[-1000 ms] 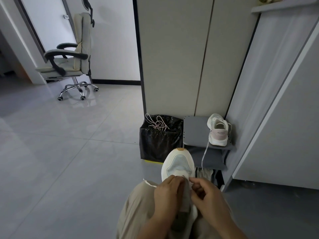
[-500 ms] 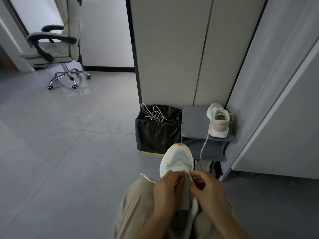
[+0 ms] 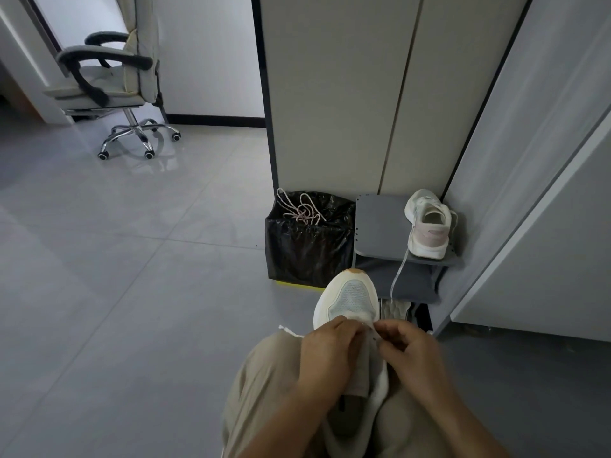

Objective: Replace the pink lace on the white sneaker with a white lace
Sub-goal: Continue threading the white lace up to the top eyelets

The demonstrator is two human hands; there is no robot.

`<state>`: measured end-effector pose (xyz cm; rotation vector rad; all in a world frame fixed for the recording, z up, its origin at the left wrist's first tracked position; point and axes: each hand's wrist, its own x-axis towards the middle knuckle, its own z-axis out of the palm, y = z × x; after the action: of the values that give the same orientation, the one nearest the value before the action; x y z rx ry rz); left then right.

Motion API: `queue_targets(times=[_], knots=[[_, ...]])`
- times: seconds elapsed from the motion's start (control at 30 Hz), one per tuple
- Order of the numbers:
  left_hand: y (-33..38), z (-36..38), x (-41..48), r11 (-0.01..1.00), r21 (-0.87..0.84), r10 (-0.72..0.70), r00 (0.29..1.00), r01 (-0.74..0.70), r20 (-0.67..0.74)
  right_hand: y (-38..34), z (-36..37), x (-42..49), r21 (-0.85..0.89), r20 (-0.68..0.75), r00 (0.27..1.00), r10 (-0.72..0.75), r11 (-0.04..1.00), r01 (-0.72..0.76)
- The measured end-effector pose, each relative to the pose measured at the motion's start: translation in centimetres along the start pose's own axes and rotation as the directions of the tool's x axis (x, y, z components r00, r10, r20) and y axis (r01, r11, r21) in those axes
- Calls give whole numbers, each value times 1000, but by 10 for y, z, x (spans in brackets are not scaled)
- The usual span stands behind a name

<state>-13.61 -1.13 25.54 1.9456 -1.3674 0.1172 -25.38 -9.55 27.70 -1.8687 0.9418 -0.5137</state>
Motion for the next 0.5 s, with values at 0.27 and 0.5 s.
queue_targets(times=[0.27, 0.5], knots=[[11, 0, -5, 999, 21, -49, 998, 50, -44, -2, -2, 3, 34, 62, 998, -2, 999, 0], [4, 3, 8, 989, 131, 71, 997, -71, 3, 3, 7, -6, -23, -54, 994, -98, 995, 97]])
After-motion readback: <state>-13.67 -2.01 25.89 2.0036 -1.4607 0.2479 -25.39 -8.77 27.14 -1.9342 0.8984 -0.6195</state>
